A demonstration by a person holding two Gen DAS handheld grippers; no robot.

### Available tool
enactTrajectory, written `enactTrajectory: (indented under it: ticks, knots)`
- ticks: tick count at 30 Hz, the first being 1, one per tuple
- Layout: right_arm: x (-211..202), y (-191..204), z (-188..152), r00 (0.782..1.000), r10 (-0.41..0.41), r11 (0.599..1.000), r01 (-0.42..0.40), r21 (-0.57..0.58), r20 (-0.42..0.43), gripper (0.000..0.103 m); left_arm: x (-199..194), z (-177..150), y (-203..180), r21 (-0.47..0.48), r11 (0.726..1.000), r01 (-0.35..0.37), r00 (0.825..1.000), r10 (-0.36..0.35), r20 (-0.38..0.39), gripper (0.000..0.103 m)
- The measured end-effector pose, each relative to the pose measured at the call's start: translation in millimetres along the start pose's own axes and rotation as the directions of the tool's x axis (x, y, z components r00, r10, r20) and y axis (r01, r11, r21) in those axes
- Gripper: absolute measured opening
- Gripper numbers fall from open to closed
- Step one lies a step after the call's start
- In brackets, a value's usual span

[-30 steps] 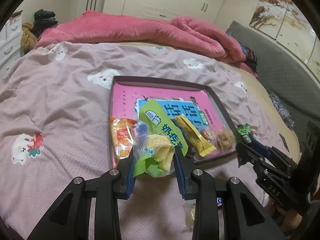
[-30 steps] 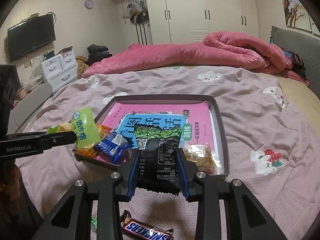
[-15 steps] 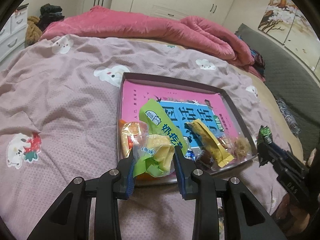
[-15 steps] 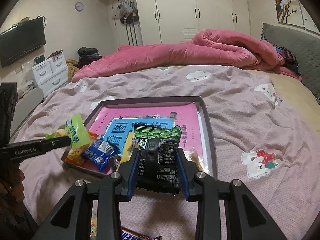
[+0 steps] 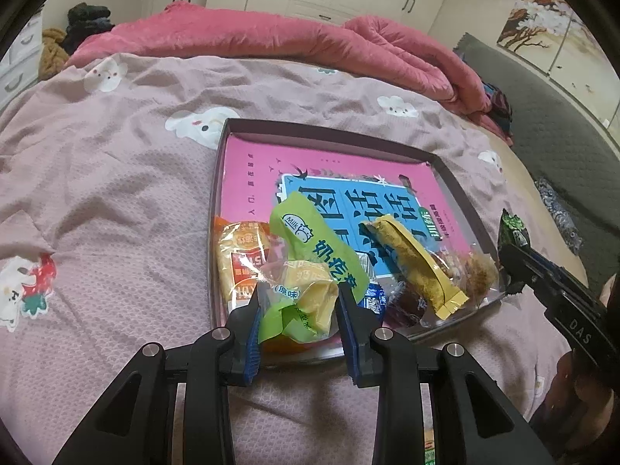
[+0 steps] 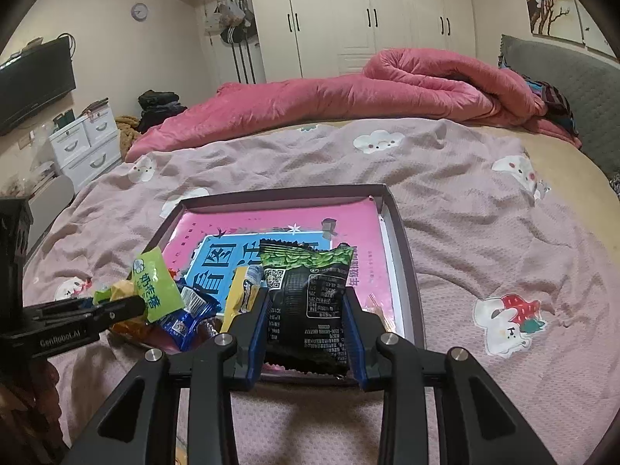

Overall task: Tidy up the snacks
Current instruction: 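Lift the green bag and black-green packet and carry them toward the tray, then lower the green bag and black-green packet into the tray among the snacks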

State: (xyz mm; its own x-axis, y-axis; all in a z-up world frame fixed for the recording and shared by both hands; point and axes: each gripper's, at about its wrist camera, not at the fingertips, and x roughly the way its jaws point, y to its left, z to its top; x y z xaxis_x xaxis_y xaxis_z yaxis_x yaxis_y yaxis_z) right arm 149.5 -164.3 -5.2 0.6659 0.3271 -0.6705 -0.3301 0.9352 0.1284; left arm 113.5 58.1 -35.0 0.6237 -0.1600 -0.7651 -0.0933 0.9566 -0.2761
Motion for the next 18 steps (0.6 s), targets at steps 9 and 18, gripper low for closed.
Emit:
enactTrajectory:
  ticks: [9,18]
  knots:
    - [15.2,3.3,5.1,1.000,-0.002,1.000,0.003,0.008,-0.023,0.035,6.5,1.8,1.7,0.000,1.000,-0.003,1.000,0.003,-0.001,0.035]
    - [29.9,3.0,6.4,0.998,-0.003,1.000,0.004,0.025,-0.062,0.036,9.1,3.8,2.4,0.000,1.000,0.000,1.000,0.000,0.003,0.035]
